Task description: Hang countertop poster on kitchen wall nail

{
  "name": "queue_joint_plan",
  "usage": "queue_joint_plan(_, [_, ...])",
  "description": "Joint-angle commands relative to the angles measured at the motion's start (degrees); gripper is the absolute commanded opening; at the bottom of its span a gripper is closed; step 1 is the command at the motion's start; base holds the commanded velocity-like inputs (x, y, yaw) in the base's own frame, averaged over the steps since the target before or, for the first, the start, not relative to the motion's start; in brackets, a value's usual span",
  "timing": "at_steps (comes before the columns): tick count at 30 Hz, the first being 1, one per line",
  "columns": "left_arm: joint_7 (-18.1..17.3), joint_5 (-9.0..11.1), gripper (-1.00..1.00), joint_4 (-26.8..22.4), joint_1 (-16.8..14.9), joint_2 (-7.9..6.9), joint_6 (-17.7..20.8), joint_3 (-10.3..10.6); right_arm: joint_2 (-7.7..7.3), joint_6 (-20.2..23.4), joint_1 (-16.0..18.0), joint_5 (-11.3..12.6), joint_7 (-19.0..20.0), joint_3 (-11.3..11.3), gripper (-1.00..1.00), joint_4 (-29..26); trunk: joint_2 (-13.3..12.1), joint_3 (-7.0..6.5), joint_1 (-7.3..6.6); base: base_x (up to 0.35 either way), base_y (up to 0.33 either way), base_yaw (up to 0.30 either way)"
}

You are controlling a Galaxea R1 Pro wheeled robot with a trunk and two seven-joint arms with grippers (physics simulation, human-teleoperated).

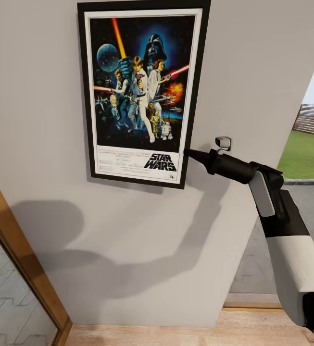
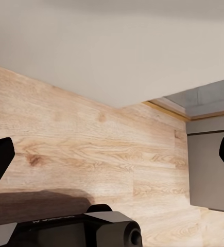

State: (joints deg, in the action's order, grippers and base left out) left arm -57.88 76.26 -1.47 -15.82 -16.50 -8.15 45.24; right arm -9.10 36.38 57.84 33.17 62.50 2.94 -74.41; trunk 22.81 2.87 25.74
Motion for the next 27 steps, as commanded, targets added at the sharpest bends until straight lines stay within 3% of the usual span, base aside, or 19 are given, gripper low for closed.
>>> queue_joint_plan(1, [0.0, 0.3, 1.0, 0.0, 0.0, -0.02, -0.5, 0.5, -0.06, -0.4, 0.1, -1.1, -0.1, 0.1, -1.0, 0.2, 0.1, 0.14, 0.05, 0.0, 0.0, 0.0])
queue_joint_plan(11, [0.0, 0.3, 1.0, 0.0, 0.0, -0.02, -0.5, 0.5, -0.01, -0.7, -0.7, -1.1, 0.8, 0.1, -1.0, -0.1, 0.1, 0.14, 0.05, 0.0, 0.0, 0.0])
queue_joint_plan(15, [0.0, 0.3, 1.0, 0.0, 0.0, -0.02, -0.5, 0.5, -0.03, -4.2, -0.9, -1.0, 1.4, 0.1, -1.0, -0.3, 0.1, 0.14, 0.05, 0.0, 0.0, 0.0])
queue_joint_plan(20, [0.0, 0.3, 1.0, 0.0, 0.0, -0.02, -0.5, 0.5, -0.04, -5.7, -1.0, -1.0, 2.1, 2.3, -1.0, -0.3, 0.1, 0.14, 0.05, 0.0, 0.0, 0.0])
queue_joint_plan(27, [0.0, 0.3, 1.0, 0.0, 0.0, -0.02, -0.5, 0.5, -0.04, -6.2, -1.1, -1.0, 2.7, 3.4, -1.0, -0.2, 0.1, 0.14, 0.05, 0.0, 0.0, 0.0])
